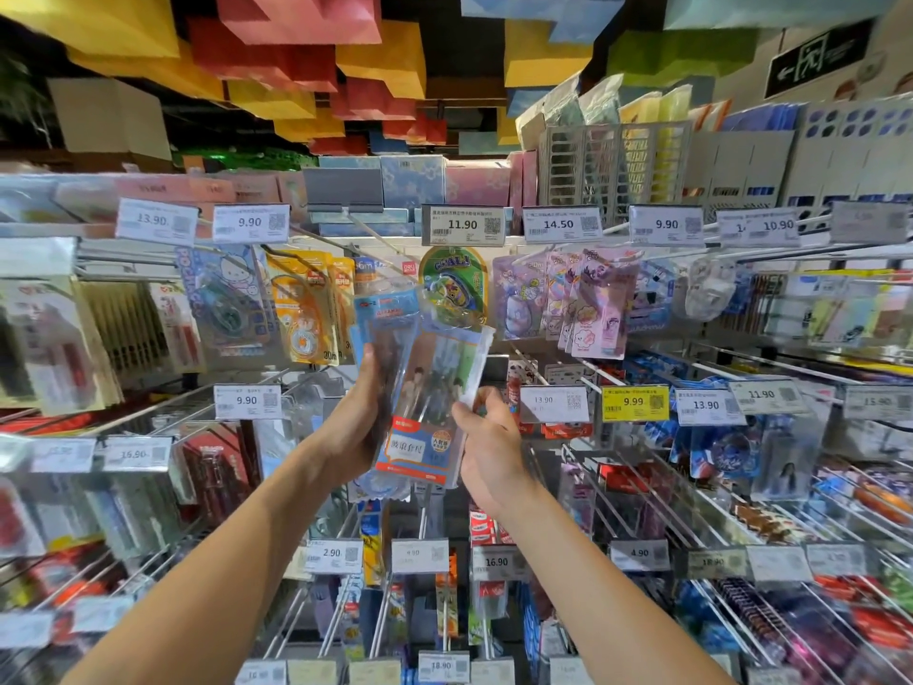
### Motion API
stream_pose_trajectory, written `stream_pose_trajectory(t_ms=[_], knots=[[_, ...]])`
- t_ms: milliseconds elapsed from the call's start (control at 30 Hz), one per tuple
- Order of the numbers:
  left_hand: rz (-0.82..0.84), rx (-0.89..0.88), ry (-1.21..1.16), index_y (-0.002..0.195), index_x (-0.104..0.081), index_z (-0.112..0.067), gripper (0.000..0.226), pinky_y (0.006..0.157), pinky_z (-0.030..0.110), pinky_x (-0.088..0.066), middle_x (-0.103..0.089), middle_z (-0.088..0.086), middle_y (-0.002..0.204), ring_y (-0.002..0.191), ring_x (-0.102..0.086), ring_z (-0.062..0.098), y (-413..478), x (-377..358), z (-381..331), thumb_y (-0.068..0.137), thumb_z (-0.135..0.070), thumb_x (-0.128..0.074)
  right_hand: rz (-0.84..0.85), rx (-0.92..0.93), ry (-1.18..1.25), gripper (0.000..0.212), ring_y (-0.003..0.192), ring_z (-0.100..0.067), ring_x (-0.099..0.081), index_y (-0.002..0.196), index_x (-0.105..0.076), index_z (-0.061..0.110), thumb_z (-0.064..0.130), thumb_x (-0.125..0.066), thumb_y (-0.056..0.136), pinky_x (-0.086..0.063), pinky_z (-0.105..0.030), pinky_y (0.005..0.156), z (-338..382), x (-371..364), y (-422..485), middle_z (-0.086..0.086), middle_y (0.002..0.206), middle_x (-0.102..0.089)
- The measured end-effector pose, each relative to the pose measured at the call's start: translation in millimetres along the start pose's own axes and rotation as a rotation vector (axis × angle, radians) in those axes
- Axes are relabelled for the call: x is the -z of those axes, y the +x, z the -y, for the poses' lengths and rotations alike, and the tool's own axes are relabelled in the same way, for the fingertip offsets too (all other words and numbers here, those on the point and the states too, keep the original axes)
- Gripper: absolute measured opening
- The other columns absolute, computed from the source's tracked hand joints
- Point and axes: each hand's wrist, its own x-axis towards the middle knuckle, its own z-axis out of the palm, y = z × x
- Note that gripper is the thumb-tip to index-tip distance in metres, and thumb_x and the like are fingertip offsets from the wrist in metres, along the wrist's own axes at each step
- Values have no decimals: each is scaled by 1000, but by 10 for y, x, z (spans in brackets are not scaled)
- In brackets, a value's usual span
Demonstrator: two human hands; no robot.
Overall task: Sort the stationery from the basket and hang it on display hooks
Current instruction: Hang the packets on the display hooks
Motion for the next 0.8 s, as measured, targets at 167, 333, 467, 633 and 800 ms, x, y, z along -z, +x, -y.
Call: stream_pose_trajectory(t_ms=[167,333,467,633,800], knots=[[-30,1,5,142,-58,-17,72,102,49,-52,-68,16,133,122,-67,33,15,6,12,100,-67,-27,-4,-60,51,12,81,-24,-67,105,-50,9,-2,-48,101,-55,-40,75,88,75,-74,-12,91,-67],[-28,19,15,132,-63,-17,70,87,45,-58,-75,15,118,105,-75,29,29,17,-43,100,-69,-28,-119,-67,-133,20,85,-20,-57,102,-52,12,-1,-55,88,-40,-36,88,-42,259,-294,-6,91,-61],[-3,41,31,132,-62,-18,70,68,33,-61,-78,10,110,93,-78,23,26,-3,-78,97,-71,-31,-277,-128,-329,23,80,-19,-52,70,-50,12,-1,-54,88,-35,-34,76,-313,588,-426,0,79,-62],[-13,63,51,124,-61,-16,66,64,34,-61,-79,7,90,77,-77,20,46,31,-77,99,-69,-30,-390,1,-522,22,66,-18,-45,74,-49,-2,11,-52,92,-32,-35,63,-418,834,-402,-12,67,-53],[-25,67,51,132,-61,-14,78,97,53,-56,-76,13,110,98,-73,32,38,42,-84,91,-76,-39,-350,125,-694,25,58,-18,-38,73,-45,8,24,-50,90,-29,-37,57,-397,826,-373,-10,63,-40]])
